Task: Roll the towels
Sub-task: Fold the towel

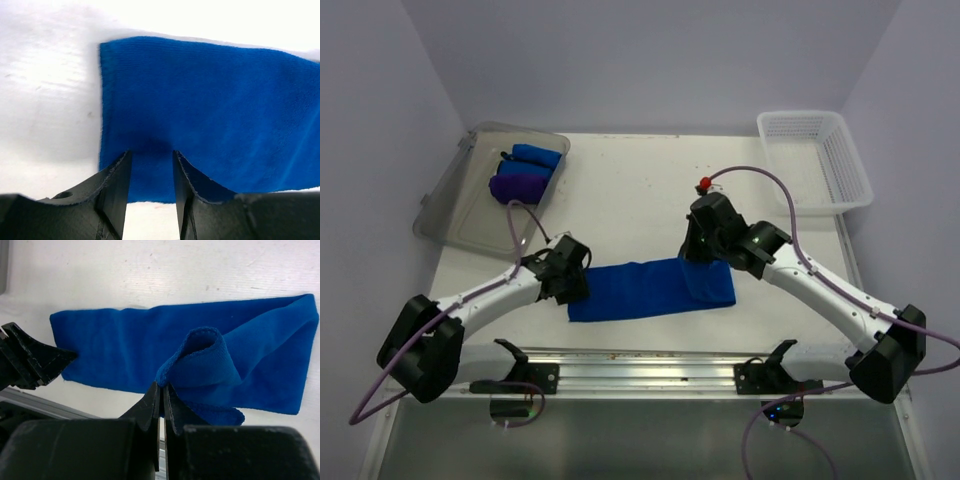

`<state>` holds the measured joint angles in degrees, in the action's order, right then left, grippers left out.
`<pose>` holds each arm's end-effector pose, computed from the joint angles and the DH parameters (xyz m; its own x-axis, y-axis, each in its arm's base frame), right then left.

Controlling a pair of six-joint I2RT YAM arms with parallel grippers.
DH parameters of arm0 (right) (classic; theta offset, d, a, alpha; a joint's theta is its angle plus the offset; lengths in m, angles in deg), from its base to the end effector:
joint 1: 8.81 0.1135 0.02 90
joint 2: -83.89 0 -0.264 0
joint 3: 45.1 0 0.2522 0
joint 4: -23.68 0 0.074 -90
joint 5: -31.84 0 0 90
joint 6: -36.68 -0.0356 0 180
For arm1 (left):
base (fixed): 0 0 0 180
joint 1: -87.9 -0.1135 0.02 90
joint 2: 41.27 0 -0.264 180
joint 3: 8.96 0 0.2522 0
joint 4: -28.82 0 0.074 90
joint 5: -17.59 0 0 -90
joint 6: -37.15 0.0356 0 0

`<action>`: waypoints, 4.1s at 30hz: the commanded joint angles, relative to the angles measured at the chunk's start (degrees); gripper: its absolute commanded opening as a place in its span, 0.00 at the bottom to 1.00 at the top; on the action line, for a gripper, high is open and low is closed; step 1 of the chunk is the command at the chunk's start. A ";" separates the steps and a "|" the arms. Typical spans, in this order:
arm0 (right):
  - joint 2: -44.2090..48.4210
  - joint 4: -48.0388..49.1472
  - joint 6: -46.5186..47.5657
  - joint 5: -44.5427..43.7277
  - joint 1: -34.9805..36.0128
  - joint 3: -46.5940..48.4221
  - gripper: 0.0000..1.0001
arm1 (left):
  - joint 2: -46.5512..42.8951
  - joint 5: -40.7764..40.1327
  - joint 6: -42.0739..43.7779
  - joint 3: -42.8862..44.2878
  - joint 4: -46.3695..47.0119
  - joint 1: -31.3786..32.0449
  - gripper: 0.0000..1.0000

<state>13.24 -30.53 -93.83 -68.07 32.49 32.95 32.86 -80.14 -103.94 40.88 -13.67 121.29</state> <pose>0.1973 0.1652 0.3155 -0.7813 0.1654 -0.6019 -0.0712 0.9343 0.3492 0.1870 -0.1175 0.1633 -0.8718 -0.3488 -0.3438 -0.2824 0.9315 -0.2291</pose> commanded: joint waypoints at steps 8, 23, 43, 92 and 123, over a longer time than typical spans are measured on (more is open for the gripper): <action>-4.23 3.88 -2.29 -4.32 7.48 5.05 0.00 | -7.42 -5.98 -2.88 0.14 -7.48 -0.60 0.45; 7.63 -4.55 6.14 -6.44 -14.56 4.26 0.00 | 10.76 -1.50 -1.03 3.03 7.01 5.72 0.42; 7.99 -9.91 17.75 0.42 -46.39 10.85 0.00 | 17.90 -6.07 0.64 15.17 2.46 10.73 0.43; 4.91 -1.13 11.68 9.91 -15.38 6.72 0.00 | 9.97 1.58 5.39 13.58 11.06 10.73 0.43; -6.95 1.77 8.70 0.86 5.81 11.55 0.00 | 9.19 -5.29 3.98 9.19 3.50 10.47 0.45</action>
<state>6.81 -31.12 -84.23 -65.14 37.47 41.50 42.37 -85.62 -99.77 51.81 -13.87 132.02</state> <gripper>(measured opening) 0.023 0.449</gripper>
